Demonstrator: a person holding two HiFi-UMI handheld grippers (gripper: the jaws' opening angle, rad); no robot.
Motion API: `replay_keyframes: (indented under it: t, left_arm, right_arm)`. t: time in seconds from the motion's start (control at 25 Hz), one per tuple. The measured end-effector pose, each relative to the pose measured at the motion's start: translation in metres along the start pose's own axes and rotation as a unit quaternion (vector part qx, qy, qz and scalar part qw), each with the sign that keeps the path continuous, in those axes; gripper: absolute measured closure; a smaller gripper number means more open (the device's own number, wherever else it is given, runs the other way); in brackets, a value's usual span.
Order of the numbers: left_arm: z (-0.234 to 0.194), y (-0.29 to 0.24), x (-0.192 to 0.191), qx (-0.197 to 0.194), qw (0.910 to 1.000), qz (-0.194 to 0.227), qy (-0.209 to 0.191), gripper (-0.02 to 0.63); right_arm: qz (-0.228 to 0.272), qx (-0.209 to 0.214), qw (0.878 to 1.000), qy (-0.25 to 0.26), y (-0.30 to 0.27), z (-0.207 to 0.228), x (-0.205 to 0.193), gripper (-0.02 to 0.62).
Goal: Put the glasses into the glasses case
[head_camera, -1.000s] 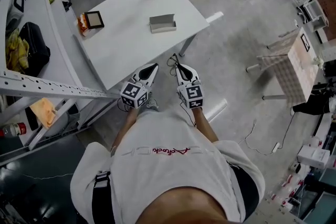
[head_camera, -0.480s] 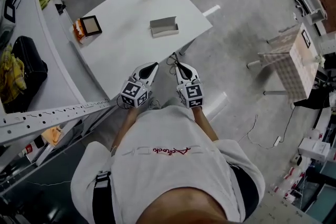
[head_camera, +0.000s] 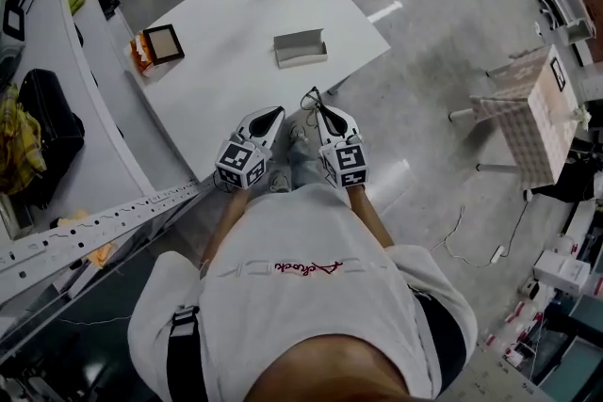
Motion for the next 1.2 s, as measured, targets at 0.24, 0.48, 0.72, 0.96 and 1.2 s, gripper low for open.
replay_keyframes:
  t: [0.24,0.48,0.72,0.96,1.2]
  left_arm:
    - [-0.028,-0.024,0.006,0.016,0.9999,-0.001,0.001,0.598]
    - [-0.056,-0.059,0.017,0.021,0.9997,-0.012,0.000,0.598]
    - [-0.078,-0.088,0.018,0.030,0.9991,-0.025,0.017,0.598]
    - [-0.090,-0.099,0.000,0.044,0.9968,-0.047,0.048,0.598]
    - [-0.098,-0.103,-0.018,0.057,0.9934,-0.069,0.072,0.598]
  right_arm:
    - [-0.004,0.012,1.000,-0.002,-0.034,0.019,0.006,0.563]
    - [-0.016,0.024,1.000,-0.005,-0.070,0.045,0.008,0.563]
    - [-0.039,0.028,0.999,-0.017,-0.097,0.076,0.005,0.563]
    - [-0.078,0.045,0.995,-0.034,-0.114,0.087,-0.015,0.563]
    - [-0.119,0.067,0.989,-0.050,-0.126,0.087,-0.038,0.563]
Point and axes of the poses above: the fingertips, and each gripper's own axes: y backward along the fingers, z to its right, x out of its top, the point moved 8 cm from there along y, backward along the fingers, and after that the axes turned 4 degrees about -y, right-handed, at the moved point
